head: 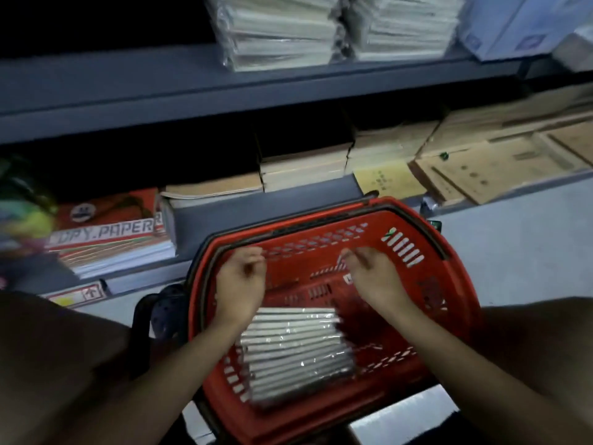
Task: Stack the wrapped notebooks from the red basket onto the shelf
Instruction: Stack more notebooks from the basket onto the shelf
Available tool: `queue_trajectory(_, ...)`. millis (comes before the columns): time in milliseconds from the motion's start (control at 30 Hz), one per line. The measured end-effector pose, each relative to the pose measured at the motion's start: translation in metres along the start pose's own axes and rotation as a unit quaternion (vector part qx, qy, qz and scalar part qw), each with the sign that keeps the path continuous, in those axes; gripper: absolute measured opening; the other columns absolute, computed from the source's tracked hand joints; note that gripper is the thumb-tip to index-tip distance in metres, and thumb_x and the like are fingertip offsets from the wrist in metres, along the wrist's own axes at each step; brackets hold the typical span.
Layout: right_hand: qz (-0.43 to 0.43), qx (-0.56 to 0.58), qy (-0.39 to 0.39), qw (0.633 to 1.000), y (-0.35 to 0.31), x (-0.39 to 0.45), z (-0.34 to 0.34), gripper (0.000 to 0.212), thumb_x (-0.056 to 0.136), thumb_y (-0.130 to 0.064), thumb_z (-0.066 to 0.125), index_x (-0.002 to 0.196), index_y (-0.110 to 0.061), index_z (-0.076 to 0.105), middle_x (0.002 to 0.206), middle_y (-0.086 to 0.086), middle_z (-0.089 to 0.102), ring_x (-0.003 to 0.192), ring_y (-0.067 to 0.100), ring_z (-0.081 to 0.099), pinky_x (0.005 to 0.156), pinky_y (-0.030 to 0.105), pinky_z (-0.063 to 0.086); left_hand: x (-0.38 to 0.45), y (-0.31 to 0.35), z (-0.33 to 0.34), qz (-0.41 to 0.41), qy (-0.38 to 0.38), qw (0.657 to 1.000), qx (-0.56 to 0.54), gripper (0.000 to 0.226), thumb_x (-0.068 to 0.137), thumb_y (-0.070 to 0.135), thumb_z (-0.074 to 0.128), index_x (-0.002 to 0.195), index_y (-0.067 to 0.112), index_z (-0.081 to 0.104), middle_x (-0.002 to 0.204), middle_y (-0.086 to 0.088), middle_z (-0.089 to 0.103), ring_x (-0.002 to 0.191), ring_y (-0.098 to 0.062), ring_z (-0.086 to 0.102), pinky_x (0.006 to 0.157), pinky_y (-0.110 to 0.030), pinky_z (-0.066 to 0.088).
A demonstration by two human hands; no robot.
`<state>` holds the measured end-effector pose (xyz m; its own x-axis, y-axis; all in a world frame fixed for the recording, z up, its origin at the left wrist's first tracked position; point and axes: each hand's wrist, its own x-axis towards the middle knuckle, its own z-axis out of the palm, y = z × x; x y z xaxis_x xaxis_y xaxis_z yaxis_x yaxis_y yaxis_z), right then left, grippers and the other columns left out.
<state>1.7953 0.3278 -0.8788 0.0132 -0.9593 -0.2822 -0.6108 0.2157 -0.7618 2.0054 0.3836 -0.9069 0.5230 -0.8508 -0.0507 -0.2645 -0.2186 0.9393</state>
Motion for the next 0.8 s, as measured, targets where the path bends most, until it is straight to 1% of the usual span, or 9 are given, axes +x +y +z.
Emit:
queue_trajectory(100, 0.147, -0.02, -0.088, 0.985, 0.033, -0.009, 0.032, 0.037, 0.096, -0.038, 0.06, 0.081, -0.005, 0.072, 0.081, 0.011, 0.074, 0.079, 0.025, 0.07, 0.072, 0.028, 0.051, -0.002, -0.032, 0.003, -0.147, -0.094, 0.975, 0.14, 0.013, 0.089, 0.004, 0.063, 0.098, 0.007, 0.071, 0.105, -0.011, 0.074, 0.104, -0.027, 0.068, 0.091, -0.02, 0.044)
queue_trajectory(167, 0.196, -0.003, -0.106, 0.975, 0.047, -0.01, 0.049, 0.038, 0.092, -0.042, 0.063, 0.09, -0.006, 0.074, 0.089, 0.012, 0.076, 0.081, 0.025, 0.07, 0.074, 0.031, 0.054, -0.009, -0.04, 0.0, -0.2, -0.144, 0.949, 0.198, 0.022, 0.093, 0.015, 0.061, 0.112, 0.007, 0.07, 0.113, -0.012, 0.073, 0.109, -0.027, 0.067, 0.084, -0.016, 0.038)
queue_trajectory(233, 0.21, -0.016, -0.119, 0.97, 0.055, -0.009, 0.061, 0.037, 0.09, -0.045, 0.063, 0.095, -0.01, 0.073, 0.089, 0.011, 0.073, 0.076, 0.021, 0.065, 0.07, 0.03, 0.051, -0.012, -0.039, 0.0, -0.239, -0.167, 0.93, 0.225, 0.03, 0.096, 0.023, 0.058, 0.116, 0.005, 0.07, 0.117, -0.012, 0.072, 0.11, -0.027, 0.066, 0.083, -0.019, 0.04)
queue_trajectory(300, 0.235, -0.018, -0.13, 0.963, 0.056, -0.007, 0.067, 0.03, 0.091, -0.043, 0.062, 0.094, -0.014, 0.069, 0.078, 0.007, 0.066, 0.065, 0.02, 0.058, 0.061, 0.025, 0.045, -0.011, -0.036, 0.001, -0.273, -0.175, 0.913, 0.246, 0.033, 0.096, 0.03, 0.056, 0.109, 0.005, 0.073, 0.112, -0.012, 0.073, 0.109, -0.029, 0.066, 0.083, -0.024, 0.044)
queue_trajectory(367, 0.254, -0.001, -0.135, 0.958, 0.056, -0.006, 0.071, 0.028, 0.091, -0.037, 0.062, 0.099, -0.011, 0.07, 0.083, 0.008, 0.066, 0.072, 0.021, 0.059, 0.065, 0.025, 0.043, -0.007, -0.032, 0.003, -0.303, -0.173, 0.902, 0.252, 0.031, 0.096, 0.032, 0.057, 0.1, 0.006, 0.074, 0.101, -0.009, 0.072, 0.095, -0.028, 0.067, 0.076, -0.025, 0.043)
queue_trajectory(433, 0.275, 0.023, -0.129, 0.953, 0.054, -0.006, 0.072, 0.025, 0.091, -0.032, 0.063, 0.094, -0.008, 0.07, 0.081, 0.008, 0.067, 0.077, 0.024, 0.061, 0.07, 0.028, 0.045, -0.004, -0.028, 0.005, -0.321, -0.174, 0.896, 0.254, 0.029, 0.095, 0.03, 0.056, 0.098, 0.006, 0.072, 0.1, -0.008, 0.072, 0.083, -0.024, 0.063, 0.072, -0.026, 0.043)
queue_trajectory(533, 0.296, 0.042, -0.116, 0.947, 0.05, -0.012, 0.068, 0.025, 0.093, -0.026, 0.062, 0.075, -0.009, 0.063, 0.066, 0.005, 0.061, 0.06, 0.023, 0.059, 0.056, 0.025, 0.045, -0.006, -0.021, 0.006, -0.323, -0.193, 0.882, 0.284, 0.034, 0.098, 0.03, 0.051, 0.113, 0.006, 0.07, 0.112, -0.009, 0.071, 0.1, -0.027, 0.066, 0.081, -0.028, 0.046)
queue_trajectory(600, 0.301, 0.054, -0.094, 0.947, 0.043, -0.018, 0.062, 0.026, 0.092, -0.025, 0.063, 0.073, -0.007, 0.063, 0.064, 0.007, 0.063, 0.057, 0.023, 0.06, 0.054, 0.027, 0.048, -0.011, -0.014, 0.005, -0.325, -0.186, 0.885, 0.277, 0.035, 0.098, 0.027, 0.049, 0.117, 0.006, 0.069, 0.12, -0.01, 0.07, 0.108, -0.028, 0.065, 0.087, -0.028, 0.047)
queue_trajectory(800, 0.327, 0.146, -0.051, 0.932, 0.015, -0.048, 0.031, 0.02, 0.092, -0.017, 0.062, 0.09, 0.001, 0.07, 0.064, 0.014, 0.066, 0.057, 0.026, 0.058, 0.058, 0.035, 0.045, -0.025, 0.021, -0.011, -0.363, -0.118, 0.92, 0.092, 0.02, 0.096, 0.017, 0.052, 0.108, 0.012, 0.068, 0.099, -0.001, 0.068, 0.085, -0.018, 0.06, 0.081, -0.028, 0.044)
